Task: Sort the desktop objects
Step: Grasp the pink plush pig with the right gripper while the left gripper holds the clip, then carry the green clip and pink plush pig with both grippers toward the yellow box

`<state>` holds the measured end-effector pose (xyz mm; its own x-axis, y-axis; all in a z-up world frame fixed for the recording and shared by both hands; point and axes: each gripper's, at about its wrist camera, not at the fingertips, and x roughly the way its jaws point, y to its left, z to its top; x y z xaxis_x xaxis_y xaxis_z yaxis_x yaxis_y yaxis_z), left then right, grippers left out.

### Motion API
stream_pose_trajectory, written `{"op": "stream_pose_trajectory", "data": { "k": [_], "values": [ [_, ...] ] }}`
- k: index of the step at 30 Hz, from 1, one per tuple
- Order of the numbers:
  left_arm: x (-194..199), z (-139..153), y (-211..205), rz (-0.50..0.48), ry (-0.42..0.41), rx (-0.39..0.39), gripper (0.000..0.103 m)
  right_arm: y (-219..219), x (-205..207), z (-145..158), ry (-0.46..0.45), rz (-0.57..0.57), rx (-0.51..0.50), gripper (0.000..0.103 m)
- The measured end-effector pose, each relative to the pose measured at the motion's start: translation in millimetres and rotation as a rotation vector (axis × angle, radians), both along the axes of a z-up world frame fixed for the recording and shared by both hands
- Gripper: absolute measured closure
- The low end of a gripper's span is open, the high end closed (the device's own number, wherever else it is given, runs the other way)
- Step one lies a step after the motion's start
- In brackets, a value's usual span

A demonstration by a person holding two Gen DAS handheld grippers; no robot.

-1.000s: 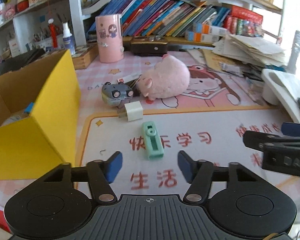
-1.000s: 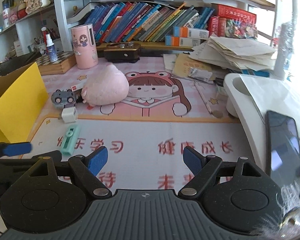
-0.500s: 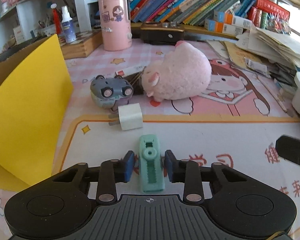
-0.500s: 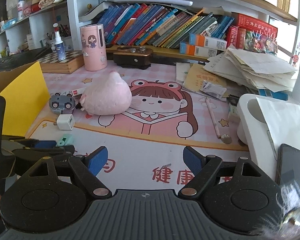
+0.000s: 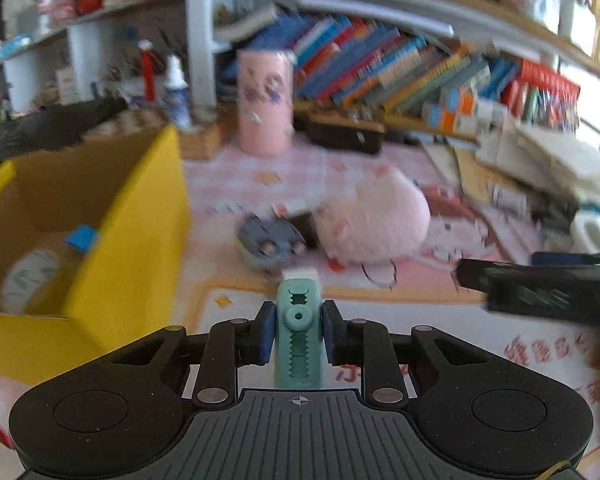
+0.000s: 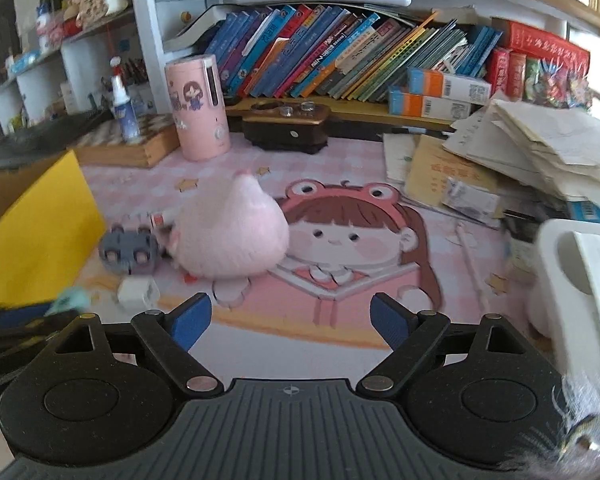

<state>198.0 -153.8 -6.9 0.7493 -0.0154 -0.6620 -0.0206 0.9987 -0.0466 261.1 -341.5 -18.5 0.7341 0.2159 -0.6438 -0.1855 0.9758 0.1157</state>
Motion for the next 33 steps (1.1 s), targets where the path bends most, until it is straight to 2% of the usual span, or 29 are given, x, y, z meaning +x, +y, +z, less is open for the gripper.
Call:
{"op": "stream_pose_trajectory", "data": {
  "k": [2,11,15,18,19,23,29,33],
  "values": [
    [-9.6,11.2,6.5,0.012,-0.019,-0.011,0.08,4.2,15.2,0.3,-0.006,0.009,0.031,0.013],
    [-38.4,45.3,20.3,0.05,-0.096,-0.008,0.08,36.8,91.6,-10.2,-0.012,0.089,0.067,0.014],
    [-45.3,50.6,26.6,0.077,-0.12,-0.028,0.08,49.3,108.4,-28.2,-0.007,0.107,0.02,0.017],
    [-52.2,51.0,29.0,0.09,-0.143,-0.02,0.08,53.7,102.7,-36.5,-0.09,0.167,-0.003,0.023],
    [-53.2,51.7,29.3,0.095,-0.145,-0.02,0.08,53.3,101.5,-36.6,-0.094,0.192,0.011,0.034],
    [-56.1,52.8,30.3,0.101,-0.149,-0.027,0.08,47.6,97.3,-26.3,-0.104,0.189,0.033,0.055],
    [-56.3,55.6,26.3,0.088,-0.174,-0.056,0.08,23.9,60.6,1.0,-0.204,0.123,0.052,0.057],
    [-56.3,55.0,19.7,0.052,-0.179,-0.071,0.08,1.3,32.6,12.1,-0.186,0.064,0.092,0.057]
  ]
}}
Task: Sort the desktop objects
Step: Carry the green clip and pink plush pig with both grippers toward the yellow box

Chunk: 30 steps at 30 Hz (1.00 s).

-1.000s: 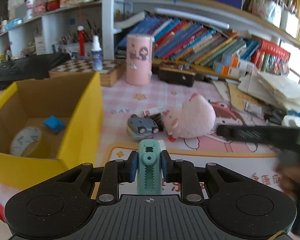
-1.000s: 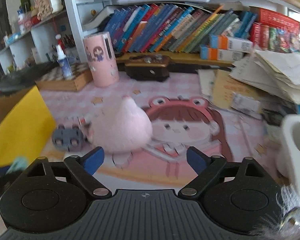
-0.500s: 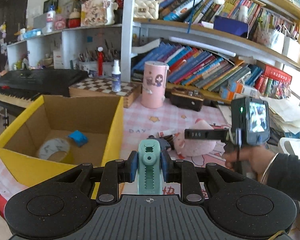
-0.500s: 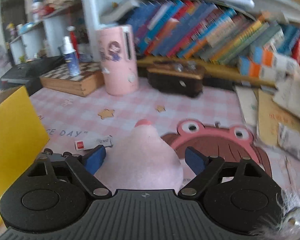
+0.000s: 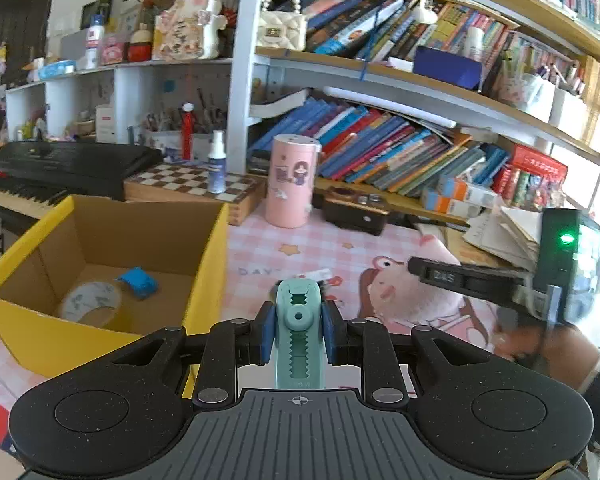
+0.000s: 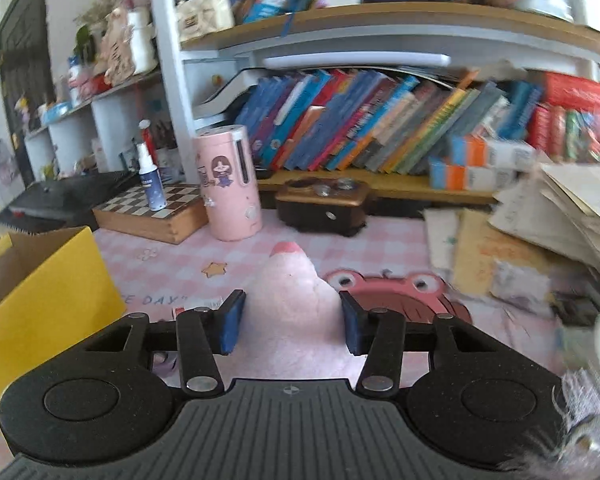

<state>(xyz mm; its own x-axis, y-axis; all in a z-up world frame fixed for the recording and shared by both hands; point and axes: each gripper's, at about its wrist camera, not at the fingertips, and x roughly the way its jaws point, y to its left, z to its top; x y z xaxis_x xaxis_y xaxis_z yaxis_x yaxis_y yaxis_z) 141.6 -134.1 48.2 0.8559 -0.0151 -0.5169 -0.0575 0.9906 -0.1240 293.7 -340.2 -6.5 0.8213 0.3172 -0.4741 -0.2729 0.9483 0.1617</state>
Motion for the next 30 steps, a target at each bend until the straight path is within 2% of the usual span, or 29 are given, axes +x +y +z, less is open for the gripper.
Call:
{"op": "stream_pose_trajectory", "data": {
  "k": [6,13,18,22,30],
  "values": [
    [-2.3,-4.9,-6.4,-0.048,0.009,-0.045,0.08,-18.3,-35.9,5.5,0.073,-0.032,0.028,0.057],
    [-10.5,-11.3,-13.6,-0.097,0.04,-0.081,0.08,-17.4,-74.7,7.0,0.152,0.033,-0.005,0.056],
    [-18.5,-16.0,-10.8,-0.11,0.062,-0.108,0.08,-14.5,-101.0,16.0,0.148,0.042,-0.009,0.056],
    [-26.5,-20.0,-4.7,-0.135,0.068,-0.146,0.08,-13.5,-120.7,24.5,0.162,0.048,0.03,0.055],
    [-45.3,-25.4,10.7,-0.218,0.073,-0.166,0.08,6.6,-166.9,24.2,0.184,-0.009,-0.012,0.055]
  ]
}}
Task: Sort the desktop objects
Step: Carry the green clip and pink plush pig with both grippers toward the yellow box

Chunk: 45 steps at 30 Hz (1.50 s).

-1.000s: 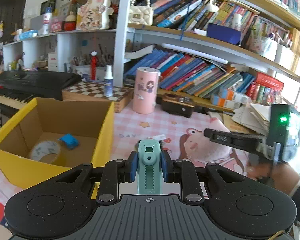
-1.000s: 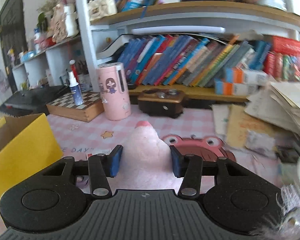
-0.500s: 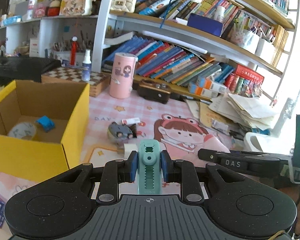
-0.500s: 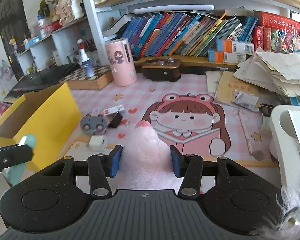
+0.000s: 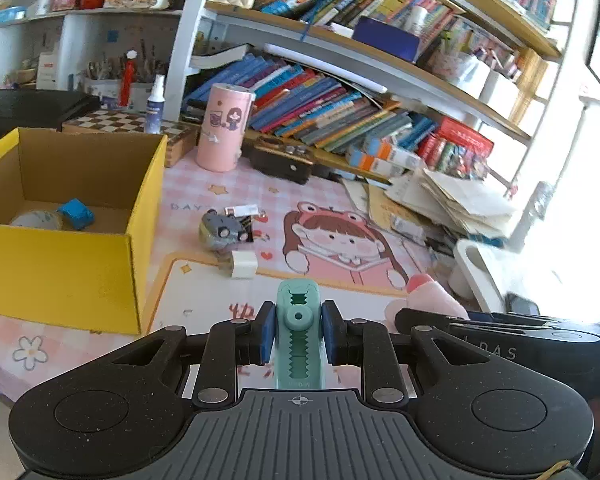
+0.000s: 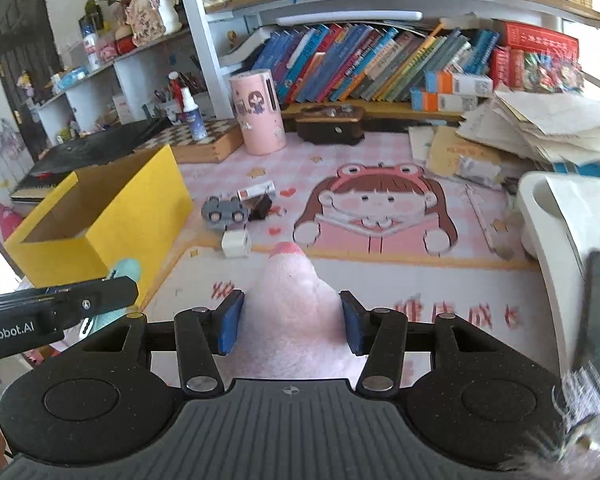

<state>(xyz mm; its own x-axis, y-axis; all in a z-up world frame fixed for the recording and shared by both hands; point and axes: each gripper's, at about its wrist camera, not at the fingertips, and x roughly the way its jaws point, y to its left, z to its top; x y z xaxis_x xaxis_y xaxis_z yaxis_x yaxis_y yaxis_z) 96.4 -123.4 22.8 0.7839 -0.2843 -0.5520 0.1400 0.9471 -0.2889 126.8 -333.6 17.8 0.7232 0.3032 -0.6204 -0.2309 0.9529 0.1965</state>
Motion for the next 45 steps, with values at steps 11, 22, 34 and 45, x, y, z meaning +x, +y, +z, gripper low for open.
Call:
{"op": "stream_pose_trajectory", "data": {
  "k": [11,22,34,45],
  "values": [
    [-53.9,-1.7,75.5,-0.011,0.028,-0.029,0.08,69.7,-67.4,-1.4,0.036,-0.031,-0.031,0.055],
    [-97.7,-10.0,145.5,0.053,0.105,0.024,0.08,151.9,-109.6,-7.7,0.066,0.039,-0.025,0.055],
    [-135.1,-3.5,193.5,0.137,0.075,0.057,0.08,217.7,-126.0,-6.3,0.073,0.184,-0.031,0.054],
    [-143.1,-1.1,221.1,0.207,0.04,0.028,0.08,250.9,-119.6,0.5,0.059,0.265,-0.06,0.054]
  ]
}}
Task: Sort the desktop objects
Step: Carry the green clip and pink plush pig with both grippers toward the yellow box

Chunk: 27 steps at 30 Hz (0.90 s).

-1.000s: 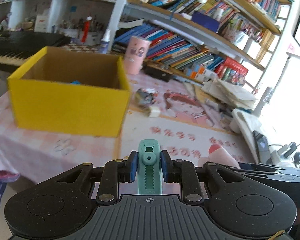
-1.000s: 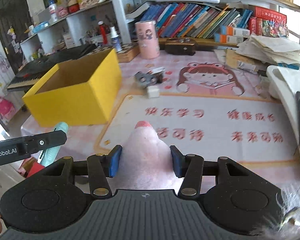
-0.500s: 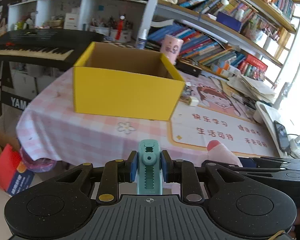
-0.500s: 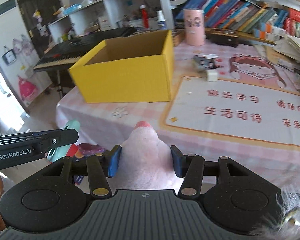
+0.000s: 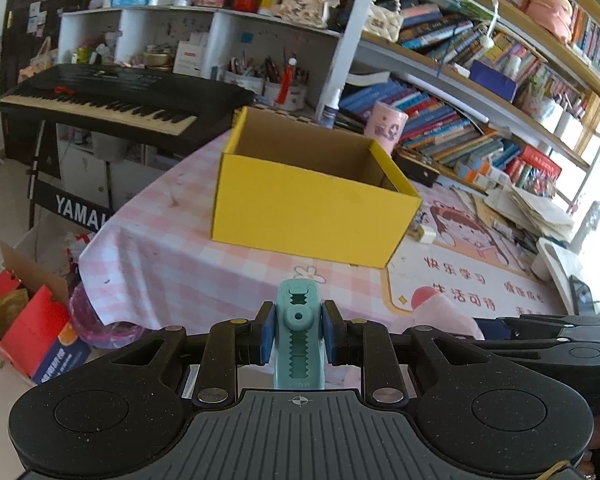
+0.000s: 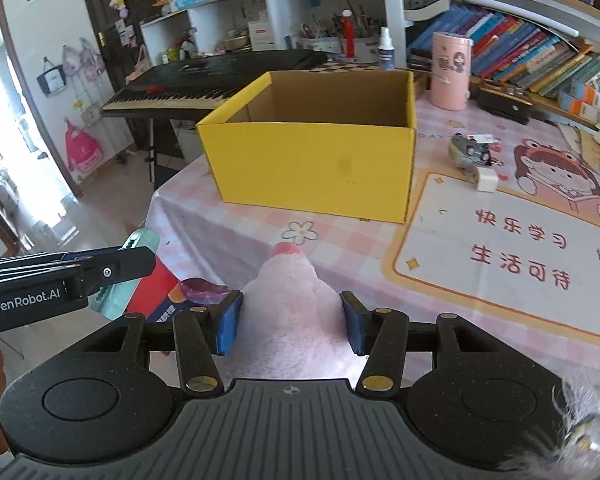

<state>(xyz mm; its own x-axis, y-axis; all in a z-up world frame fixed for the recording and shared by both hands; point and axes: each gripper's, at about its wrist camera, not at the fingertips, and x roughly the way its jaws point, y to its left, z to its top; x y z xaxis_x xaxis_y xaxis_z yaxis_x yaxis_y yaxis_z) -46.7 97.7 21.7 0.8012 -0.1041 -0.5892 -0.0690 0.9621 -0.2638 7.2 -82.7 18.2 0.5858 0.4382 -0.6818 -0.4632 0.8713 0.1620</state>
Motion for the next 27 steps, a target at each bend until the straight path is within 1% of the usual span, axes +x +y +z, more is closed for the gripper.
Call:
{"op": "stream_pose_trajectory", "data": {
  "k": [4,13,18,23,27],
  "values": [
    [2.3,0.6,6.7,0.005,-0.005,-0.007,0.08,5.3,3.3,1.9,-0.009,0.005,-0.001,0.054],
    [11.8,5.1,15.8,-0.016,-0.026,-0.003,0.08,6.7,12.9,4.1,-0.013,-0.034,0.013,0.054],
    [22.1,9.4,17.2,-0.027,-0.034,-0.003,0.08,7.6,21.7,10.2,-0.029,-0.042,0.007,0.054],
    [37.0,14.0,13.9,-0.034,-0.049,-0.007,0.08,9.4,35.9,16.8,-0.033,-0.031,0.014,0.054],
    [50.1,20.1,12.3,-0.027,-0.067,-0.004,0.08,13.2,48.7,21.3,-0.046,0.002,0.024,0.054]
  ]
}}
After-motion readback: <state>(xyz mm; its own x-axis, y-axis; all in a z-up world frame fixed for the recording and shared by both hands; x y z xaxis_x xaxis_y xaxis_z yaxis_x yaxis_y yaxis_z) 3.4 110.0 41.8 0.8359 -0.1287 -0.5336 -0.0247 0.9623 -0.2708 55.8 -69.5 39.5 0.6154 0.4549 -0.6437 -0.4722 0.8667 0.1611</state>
